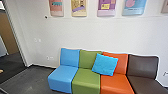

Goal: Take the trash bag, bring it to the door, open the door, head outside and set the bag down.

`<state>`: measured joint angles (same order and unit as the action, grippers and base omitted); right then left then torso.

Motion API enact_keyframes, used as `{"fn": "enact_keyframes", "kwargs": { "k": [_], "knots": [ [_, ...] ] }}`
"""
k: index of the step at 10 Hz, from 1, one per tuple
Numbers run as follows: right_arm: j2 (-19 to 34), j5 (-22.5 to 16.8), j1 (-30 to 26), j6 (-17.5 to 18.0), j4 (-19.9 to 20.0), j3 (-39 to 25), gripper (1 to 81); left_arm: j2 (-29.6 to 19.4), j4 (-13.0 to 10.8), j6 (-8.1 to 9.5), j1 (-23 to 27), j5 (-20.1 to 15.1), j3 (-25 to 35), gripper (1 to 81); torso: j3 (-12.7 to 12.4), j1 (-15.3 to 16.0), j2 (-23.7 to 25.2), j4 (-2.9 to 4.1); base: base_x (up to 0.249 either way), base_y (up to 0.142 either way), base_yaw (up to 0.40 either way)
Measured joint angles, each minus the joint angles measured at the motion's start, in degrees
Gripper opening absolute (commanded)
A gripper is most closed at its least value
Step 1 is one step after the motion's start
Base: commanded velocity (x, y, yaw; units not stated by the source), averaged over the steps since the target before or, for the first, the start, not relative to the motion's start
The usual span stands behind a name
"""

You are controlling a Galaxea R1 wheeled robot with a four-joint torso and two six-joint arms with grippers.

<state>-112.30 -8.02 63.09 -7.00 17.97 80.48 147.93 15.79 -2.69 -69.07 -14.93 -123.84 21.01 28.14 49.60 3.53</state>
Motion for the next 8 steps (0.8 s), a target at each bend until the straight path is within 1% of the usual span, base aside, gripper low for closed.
{"fn": "enact_keyframes", "kwargs": {
  "k": [1,2,3,4,6,8],
  "knots": [
    [1.05,-1.51,-2.21,0.0,1.35,-0.24,81.1,0.0,0.72,0.0,1.05,0.0,0.0,81.1,0.22,1.09,1.93,0.0,0.0,0.0,0.0],
    [2.49,-2.45,-3.69,0.02,2.39,-0.35,81.1,-0.02,1.24,-0.02,2.4,0.11,0.0,81.1,1.01,1.9,3.28,0.0,0.0,0.0,0.0],
    [3.95,-3.05,-4.24,0.0,3.15,-0.37,81.1,-0.05,1.62,0.0,3.19,0.24,-0.05,81.1,2.49,2.9,4.88,0.0,0.0,0.0,0.0],
    [4.3,-3.83,-4.22,0.02,3.44,-0.37,81.1,-0.02,1.85,0.0,3.39,0.11,-0.07,81.1,4.31,4.15,6.82,0.0,0.0,0.0,0.0],
    [3.51,-3.85,-4.63,0.02,3.63,-0.48,81.1,-0.02,2.15,0.0,4.05,-0.06,-0.22,81.1,8.09,6.73,10.84,0.0,0.0,0.0,0.0],
    [3.79,-3.79,-4.68,0.02,3.69,-0.52,81.1,0.0,2.27,0.0,5.13,-0.05,-0.33,81.1,11.98,9.36,14.93,0.0,0.0,0.0,0.0]
  ]
}}
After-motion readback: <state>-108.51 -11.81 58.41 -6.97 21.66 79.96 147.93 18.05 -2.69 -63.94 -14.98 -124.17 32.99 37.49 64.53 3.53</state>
